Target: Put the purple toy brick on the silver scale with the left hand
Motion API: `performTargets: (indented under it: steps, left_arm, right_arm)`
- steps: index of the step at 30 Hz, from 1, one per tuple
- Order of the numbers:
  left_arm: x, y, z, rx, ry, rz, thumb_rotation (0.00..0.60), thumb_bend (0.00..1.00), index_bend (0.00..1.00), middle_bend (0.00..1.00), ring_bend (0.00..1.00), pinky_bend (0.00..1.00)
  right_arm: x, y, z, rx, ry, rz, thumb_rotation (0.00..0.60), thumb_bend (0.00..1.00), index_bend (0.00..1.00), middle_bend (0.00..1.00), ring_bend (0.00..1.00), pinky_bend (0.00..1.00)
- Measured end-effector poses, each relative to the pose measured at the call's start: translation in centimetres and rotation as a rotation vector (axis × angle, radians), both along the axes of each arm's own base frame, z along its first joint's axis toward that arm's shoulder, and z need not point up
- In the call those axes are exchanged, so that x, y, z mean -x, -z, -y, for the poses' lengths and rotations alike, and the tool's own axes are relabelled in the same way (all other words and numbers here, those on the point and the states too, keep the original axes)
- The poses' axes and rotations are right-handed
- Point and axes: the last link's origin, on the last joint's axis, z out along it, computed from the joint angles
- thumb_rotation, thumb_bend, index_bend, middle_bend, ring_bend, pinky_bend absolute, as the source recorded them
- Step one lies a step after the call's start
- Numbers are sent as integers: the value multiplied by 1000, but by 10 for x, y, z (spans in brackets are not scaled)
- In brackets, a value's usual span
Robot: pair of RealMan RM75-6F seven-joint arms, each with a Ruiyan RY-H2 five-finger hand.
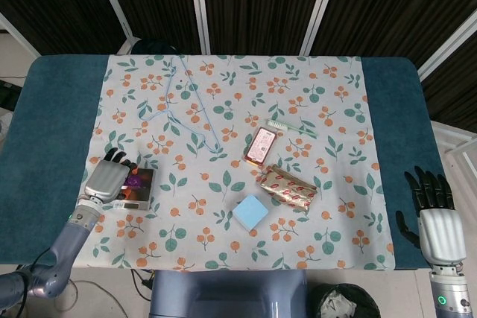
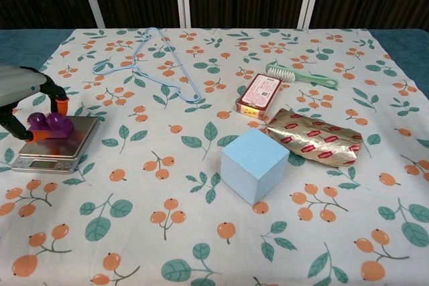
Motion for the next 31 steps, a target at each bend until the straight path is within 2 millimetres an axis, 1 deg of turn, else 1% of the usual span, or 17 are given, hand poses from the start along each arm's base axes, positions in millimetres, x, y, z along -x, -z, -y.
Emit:
performTargets:
  steps: [2, 4, 8, 10, 14, 16, 18, 21, 23, 27, 31]
  left_arm:
    - [0, 0, 1, 1, 2, -15, 600, 109, 227, 154, 2, 4]
    - [0, 0, 2, 5, 3, -36, 600, 104, 205, 128, 0, 0]
    - [-6, -4, 7, 8, 4, -44, 600, 103, 195, 120, 0, 0]
    - [-13, -11, 10, -10, 13, -27, 600, 103, 194, 119, 0, 0]
    - [-27, -33, 14, -99, 47, 21, 600, 103, 189, 116, 0, 0]
    - [-32, -51, 19, -168, 69, 48, 600, 103, 183, 112, 0, 0]
    - [-32, -71, 26, -240, 85, 78, 600, 103, 172, 104, 0, 0]
    - [-25, -96, 37, -297, 86, 131, 600, 102, 155, 91, 0, 0]
    - [-18, -107, 44, -305, 76, 166, 600, 102, 142, 79, 0, 0]
    - [2, -133, 65, -321, 50, 253, 600, 103, 131, 67, 0, 0]
    - [24, -154, 85, -340, 29, 278, 600, 103, 128, 62, 0, 0]
  right_arm:
    - [0, 0, 0, 1, -1, 0, 600, 481, 74, 35, 7, 11]
    - [0, -1, 0, 3, 0, 1, 600, 481, 74, 35, 7, 11]
    - [0, -2, 0, 7, -1, 3, 600, 481, 74, 35, 7, 11]
    - [0, -3, 0, 8, -2, 3, 600, 481, 74, 35, 7, 11]
    - [0, -3, -1, 9, -4, 5, 600, 481, 74, 35, 7, 11]
    - [0, -3, -1, 9, -6, 7, 600, 481, 74, 35, 7, 11]
    - [0, -4, -1, 10, -8, 9, 600, 481, 74, 35, 7, 11]
    - [-1, -4, -2, 10, -10, 12, 600, 481, 74, 35, 7, 11]
    - [-1, -4, -2, 10, -11, 12, 600, 481, 74, 35, 7, 11]
    - [-2, -3, -2, 4, -15, 11, 600, 480, 74, 35, 7, 11]
    - [-4, -2, -3, 1, -22, 10, 600, 481, 74, 35, 7, 11]
